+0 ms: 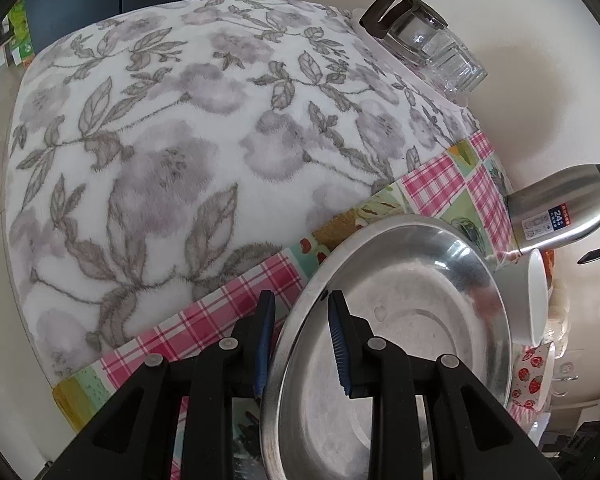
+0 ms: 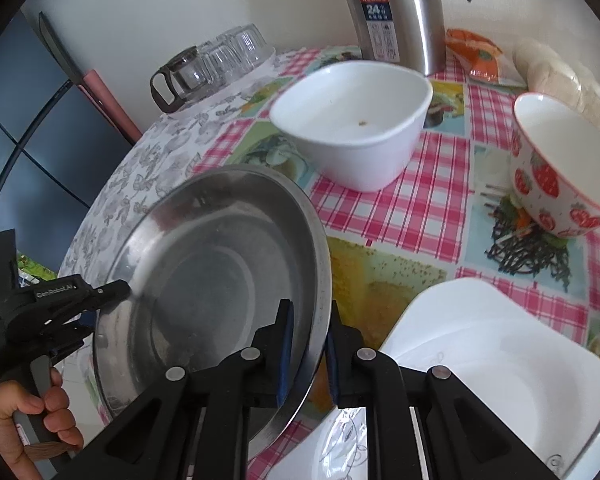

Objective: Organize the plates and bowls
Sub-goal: 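Lift the stainless steel plate by its rim with the left tool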

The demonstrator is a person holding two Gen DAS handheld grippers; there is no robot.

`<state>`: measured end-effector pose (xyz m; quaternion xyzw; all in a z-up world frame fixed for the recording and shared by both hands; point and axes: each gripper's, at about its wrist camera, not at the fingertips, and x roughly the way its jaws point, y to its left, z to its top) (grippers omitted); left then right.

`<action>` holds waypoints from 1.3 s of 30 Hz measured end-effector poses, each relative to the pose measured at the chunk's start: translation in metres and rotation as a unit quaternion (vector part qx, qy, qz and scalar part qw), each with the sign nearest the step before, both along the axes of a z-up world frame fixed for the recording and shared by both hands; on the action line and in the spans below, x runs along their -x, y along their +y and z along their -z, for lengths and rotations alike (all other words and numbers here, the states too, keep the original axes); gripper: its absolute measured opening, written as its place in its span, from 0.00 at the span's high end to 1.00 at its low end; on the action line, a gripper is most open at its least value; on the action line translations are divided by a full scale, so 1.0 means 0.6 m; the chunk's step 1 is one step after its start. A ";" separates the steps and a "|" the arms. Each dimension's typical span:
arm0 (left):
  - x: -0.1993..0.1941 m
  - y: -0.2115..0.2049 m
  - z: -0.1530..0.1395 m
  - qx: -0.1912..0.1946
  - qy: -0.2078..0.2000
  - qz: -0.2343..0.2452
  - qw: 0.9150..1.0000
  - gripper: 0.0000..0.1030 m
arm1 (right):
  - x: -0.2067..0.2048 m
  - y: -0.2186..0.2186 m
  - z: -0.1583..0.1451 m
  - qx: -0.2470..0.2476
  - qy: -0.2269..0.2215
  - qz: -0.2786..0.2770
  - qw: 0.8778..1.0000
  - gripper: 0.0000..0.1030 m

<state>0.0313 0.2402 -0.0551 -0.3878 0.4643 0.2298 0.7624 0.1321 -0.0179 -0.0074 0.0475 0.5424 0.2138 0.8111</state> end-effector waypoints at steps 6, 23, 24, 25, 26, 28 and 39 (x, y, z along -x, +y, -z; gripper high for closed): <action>0.011 -0.005 -0.013 0.038 -0.019 0.003 0.999 0.73 | 0.010 -0.011 -0.036 0.007 -0.021 -0.004 1.000 0.85; 0.029 -0.047 -0.108 0.038 -0.117 0.029 0.992 0.73 | 0.043 -0.064 -0.123 -0.010 -0.072 0.009 0.997 0.84; 0.028 -0.053 -0.116 0.037 -0.126 0.034 0.991 0.73 | 0.046 -0.069 -0.131 -0.011 -0.078 0.011 0.997 0.84; 0.027 -0.057 -0.122 0.037 -0.131 0.038 0.990 0.73 | 0.048 -0.076 -0.139 -0.013 -0.082 0.016 0.996 0.84; 0.027 -0.063 -0.129 0.036 -0.139 0.042 0.989 0.73 | 0.049 -0.082 -0.145 -0.014 -0.086 0.018 0.996 0.84; 0.028 -0.073 -0.141 0.037 -0.151 0.050 0.987 0.73 | 0.053 -0.099 -0.160 -0.020 -0.095 0.025 0.995 0.84; 0.027 -0.156 -0.183 0.037 -0.192 0.099 0.976 0.73 | 0.098 -0.174 -0.229 -0.006 -0.150 0.061 0.987 0.84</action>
